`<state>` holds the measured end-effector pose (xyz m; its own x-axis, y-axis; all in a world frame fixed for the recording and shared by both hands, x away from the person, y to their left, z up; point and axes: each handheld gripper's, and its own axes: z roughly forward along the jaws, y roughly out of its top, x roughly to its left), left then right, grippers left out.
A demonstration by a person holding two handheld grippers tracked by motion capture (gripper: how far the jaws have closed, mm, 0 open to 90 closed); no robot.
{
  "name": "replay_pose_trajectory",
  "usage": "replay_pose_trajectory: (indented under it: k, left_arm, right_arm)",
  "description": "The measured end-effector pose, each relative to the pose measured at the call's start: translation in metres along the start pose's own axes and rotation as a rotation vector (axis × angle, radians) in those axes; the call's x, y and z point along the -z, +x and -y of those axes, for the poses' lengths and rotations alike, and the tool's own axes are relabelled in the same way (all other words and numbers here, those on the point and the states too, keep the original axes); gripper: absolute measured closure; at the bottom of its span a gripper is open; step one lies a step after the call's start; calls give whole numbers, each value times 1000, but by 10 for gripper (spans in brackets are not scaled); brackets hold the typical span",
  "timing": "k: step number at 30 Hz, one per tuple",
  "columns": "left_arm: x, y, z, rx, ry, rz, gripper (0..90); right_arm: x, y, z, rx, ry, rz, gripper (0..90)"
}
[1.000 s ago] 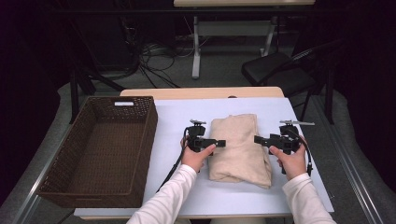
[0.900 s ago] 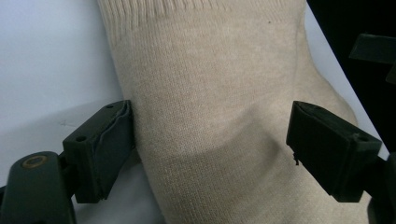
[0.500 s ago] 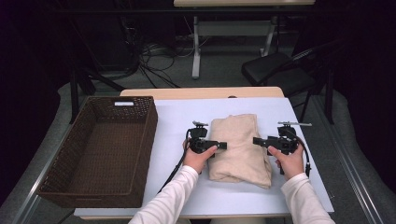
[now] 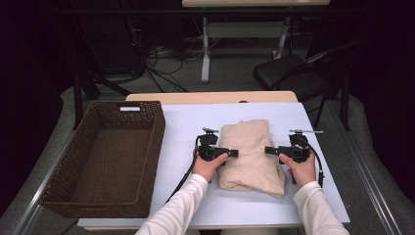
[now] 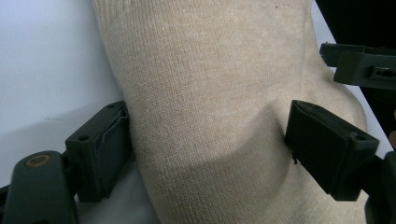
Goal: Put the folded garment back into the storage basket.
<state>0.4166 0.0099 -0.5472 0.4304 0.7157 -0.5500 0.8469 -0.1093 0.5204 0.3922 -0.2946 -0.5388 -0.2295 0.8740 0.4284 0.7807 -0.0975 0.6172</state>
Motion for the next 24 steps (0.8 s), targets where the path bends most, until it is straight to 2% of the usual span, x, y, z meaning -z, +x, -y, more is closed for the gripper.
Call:
replay_pose_trajectory:
  k: [5,7,17,21,24]
  left_arm:
    - [0,0,0,-1,2,0,166]
    - [0,0,0,-1,1,2,171]
    - [0,0,0,-3,0,4,180]
    - [0,0,0,-1,-2,5,182]
    - [0,0,0,-3,-2,6,185]
  right_arm:
    - [-4,-3,1,-2,17,9,266]
    - [-5,-3,1,-18,23,8,265]
    - [-9,-12,3,-79,42,-35,283]
    - [-9,-13,3,-71,49,-41,301]
    - [-10,-13,4,-85,50,-56,341]
